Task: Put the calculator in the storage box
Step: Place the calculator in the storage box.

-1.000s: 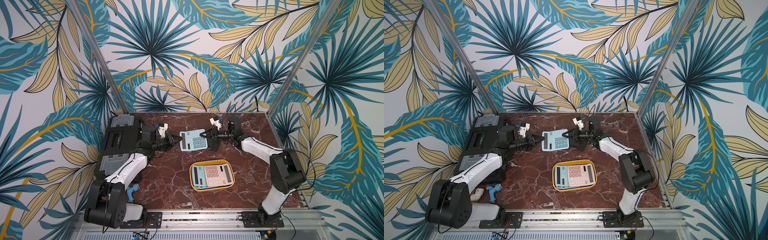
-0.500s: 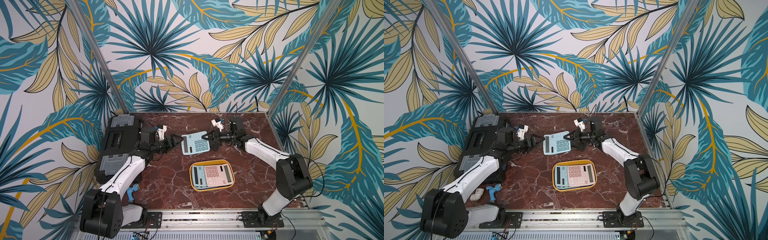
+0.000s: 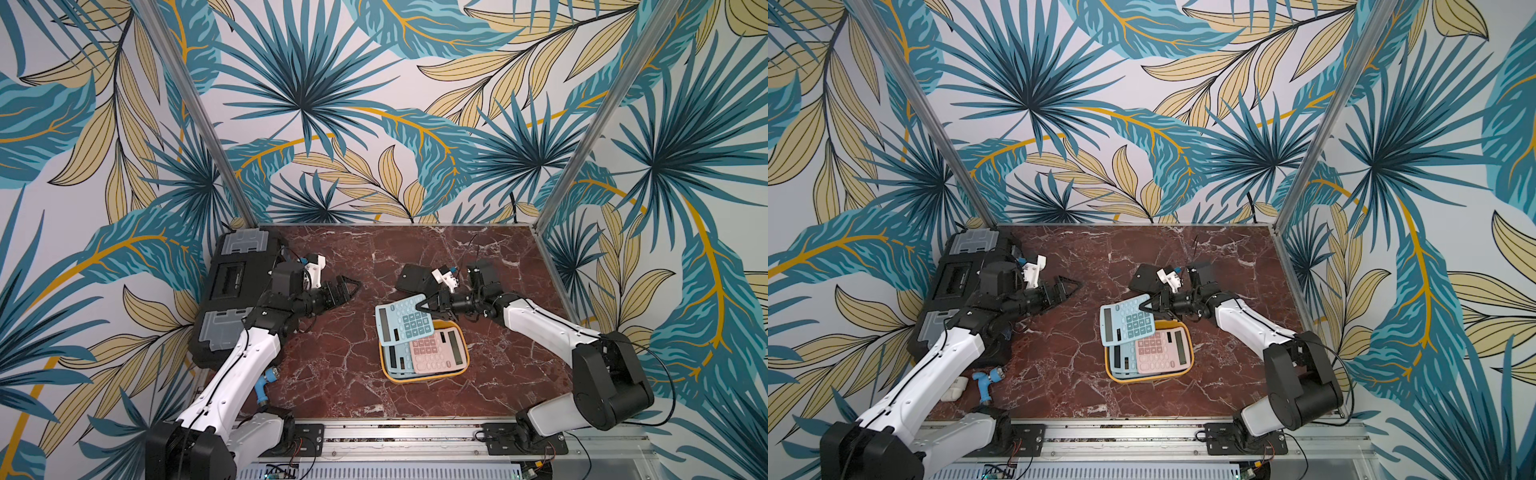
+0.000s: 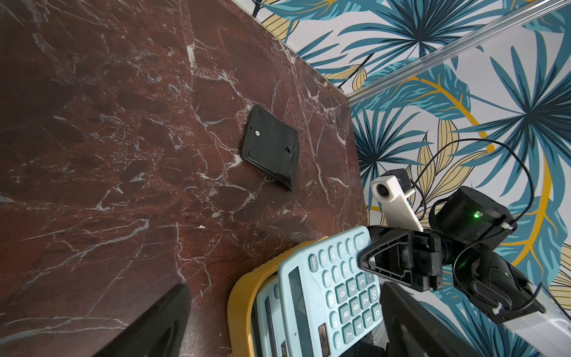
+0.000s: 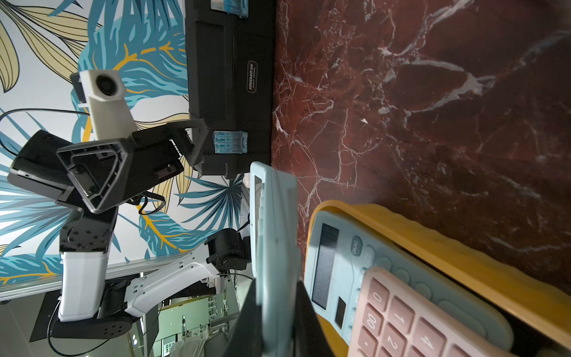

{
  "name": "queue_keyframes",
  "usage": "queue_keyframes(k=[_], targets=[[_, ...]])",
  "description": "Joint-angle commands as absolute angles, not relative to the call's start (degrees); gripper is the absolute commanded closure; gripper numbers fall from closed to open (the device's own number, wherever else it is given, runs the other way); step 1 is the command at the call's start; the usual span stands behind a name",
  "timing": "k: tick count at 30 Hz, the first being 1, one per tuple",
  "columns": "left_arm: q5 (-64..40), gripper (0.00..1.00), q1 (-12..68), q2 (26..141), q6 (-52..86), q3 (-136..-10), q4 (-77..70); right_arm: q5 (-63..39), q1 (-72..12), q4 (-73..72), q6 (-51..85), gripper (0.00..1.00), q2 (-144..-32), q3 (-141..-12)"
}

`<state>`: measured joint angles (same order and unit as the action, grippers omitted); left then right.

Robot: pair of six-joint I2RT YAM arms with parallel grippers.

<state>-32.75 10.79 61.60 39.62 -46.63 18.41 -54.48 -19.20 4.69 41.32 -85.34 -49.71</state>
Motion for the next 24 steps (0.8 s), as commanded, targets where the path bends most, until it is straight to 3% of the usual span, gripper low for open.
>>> queue_keyframes(k=[1,24], targets=[[-32.28,0.00,11.43,60.00,38.12,-43.53,19.46,-55.27,-19.09,3.47,40.59,0.99,-83.63,-47.32],[-33.94,0.00,12.83,60.24,40.35,-38.96,13.27,-54.34,-20.65,-2.42,42.90,0.99,-83.06,-39.29]])
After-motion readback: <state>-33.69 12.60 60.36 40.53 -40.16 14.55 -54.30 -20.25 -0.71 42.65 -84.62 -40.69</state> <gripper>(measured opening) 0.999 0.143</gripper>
